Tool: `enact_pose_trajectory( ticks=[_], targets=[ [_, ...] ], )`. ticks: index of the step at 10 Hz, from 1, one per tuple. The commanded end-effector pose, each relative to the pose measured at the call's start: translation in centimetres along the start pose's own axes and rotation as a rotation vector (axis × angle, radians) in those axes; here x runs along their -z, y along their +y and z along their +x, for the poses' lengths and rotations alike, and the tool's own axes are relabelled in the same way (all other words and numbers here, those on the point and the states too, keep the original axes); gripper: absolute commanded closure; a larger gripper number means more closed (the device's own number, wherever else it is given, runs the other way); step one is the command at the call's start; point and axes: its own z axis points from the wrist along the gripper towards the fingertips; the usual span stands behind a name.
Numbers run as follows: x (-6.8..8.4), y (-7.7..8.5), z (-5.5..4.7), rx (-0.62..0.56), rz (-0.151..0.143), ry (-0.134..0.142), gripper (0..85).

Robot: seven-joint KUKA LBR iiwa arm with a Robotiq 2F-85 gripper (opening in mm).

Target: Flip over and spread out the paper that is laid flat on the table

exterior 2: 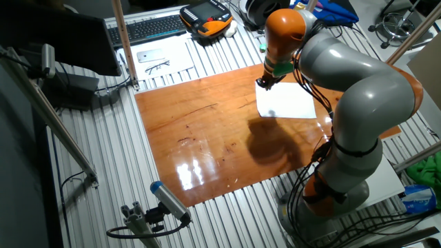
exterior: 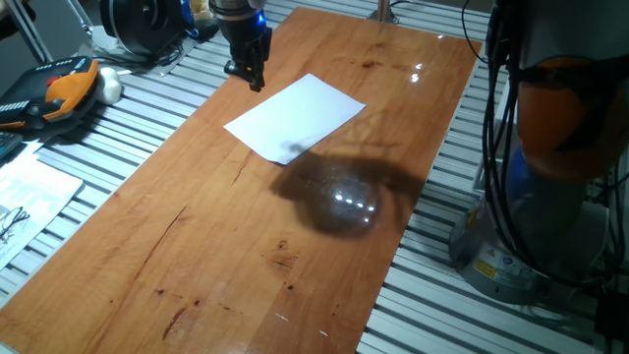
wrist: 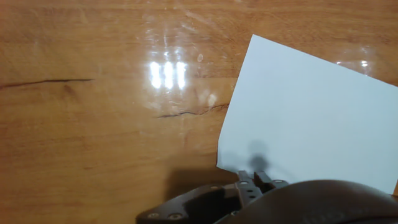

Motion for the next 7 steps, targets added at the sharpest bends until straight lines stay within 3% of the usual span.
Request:
enact_pose_trajectory(
  ticks=[1,3,7],
  targets=[
    [-0.07,-0.05,-0.06,-0.003,-0.011,0.006,85.0],
    [-0.17,-0.21,-0.15,-0.016,-0.024,0.046,85.0],
    [-0.37,-0.32,-0.23,-0.016,-0.048,0.041,85.0]
  ],
)
